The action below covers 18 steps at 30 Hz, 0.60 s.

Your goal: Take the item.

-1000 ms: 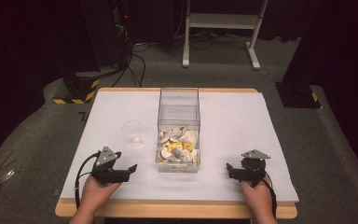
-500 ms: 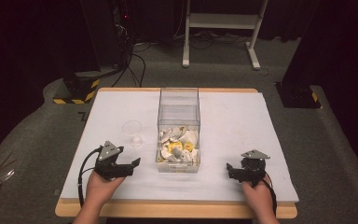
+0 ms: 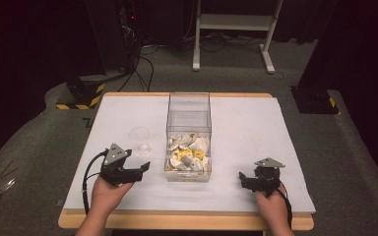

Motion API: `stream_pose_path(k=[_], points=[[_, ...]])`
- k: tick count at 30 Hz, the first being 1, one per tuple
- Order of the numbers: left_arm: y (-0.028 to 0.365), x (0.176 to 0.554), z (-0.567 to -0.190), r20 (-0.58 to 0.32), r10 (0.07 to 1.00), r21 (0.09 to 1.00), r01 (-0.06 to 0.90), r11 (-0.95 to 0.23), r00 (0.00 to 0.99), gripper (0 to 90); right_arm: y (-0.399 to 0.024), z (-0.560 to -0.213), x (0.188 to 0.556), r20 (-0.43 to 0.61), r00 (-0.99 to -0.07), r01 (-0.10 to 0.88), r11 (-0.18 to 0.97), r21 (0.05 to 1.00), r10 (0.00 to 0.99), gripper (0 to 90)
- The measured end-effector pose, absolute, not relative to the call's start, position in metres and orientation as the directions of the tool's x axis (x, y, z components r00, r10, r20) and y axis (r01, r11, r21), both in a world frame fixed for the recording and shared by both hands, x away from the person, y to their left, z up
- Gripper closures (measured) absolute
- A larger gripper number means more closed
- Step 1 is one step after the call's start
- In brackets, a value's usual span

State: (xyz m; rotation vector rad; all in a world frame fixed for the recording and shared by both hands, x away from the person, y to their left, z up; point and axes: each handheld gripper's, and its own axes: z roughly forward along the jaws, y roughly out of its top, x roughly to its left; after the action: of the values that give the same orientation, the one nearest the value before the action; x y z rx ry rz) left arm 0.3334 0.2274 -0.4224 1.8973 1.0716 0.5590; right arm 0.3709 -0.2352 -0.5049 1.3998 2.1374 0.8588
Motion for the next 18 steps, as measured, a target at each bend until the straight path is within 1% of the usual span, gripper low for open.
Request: stream_pose_path(k=[9, 18], points=[[0.221, 0.338, -0.416, -0.043, 0.834, 0.855, 0.452, -0.255, 0.55, 18.1, -0.235, -0.505, 0.371, -0.022, -0.389, 0.648, 0.291, 0.704, 0.921, 10.0], [0.209, 0.341, -0.411, -0.037, 0.818, 0.855, 0.441, -0.271, 0.574, 18.1, -0.235, -0.505, 0.371, -0.022, -0.389, 0.648, 0.291, 0.704, 0.921, 10.0]])
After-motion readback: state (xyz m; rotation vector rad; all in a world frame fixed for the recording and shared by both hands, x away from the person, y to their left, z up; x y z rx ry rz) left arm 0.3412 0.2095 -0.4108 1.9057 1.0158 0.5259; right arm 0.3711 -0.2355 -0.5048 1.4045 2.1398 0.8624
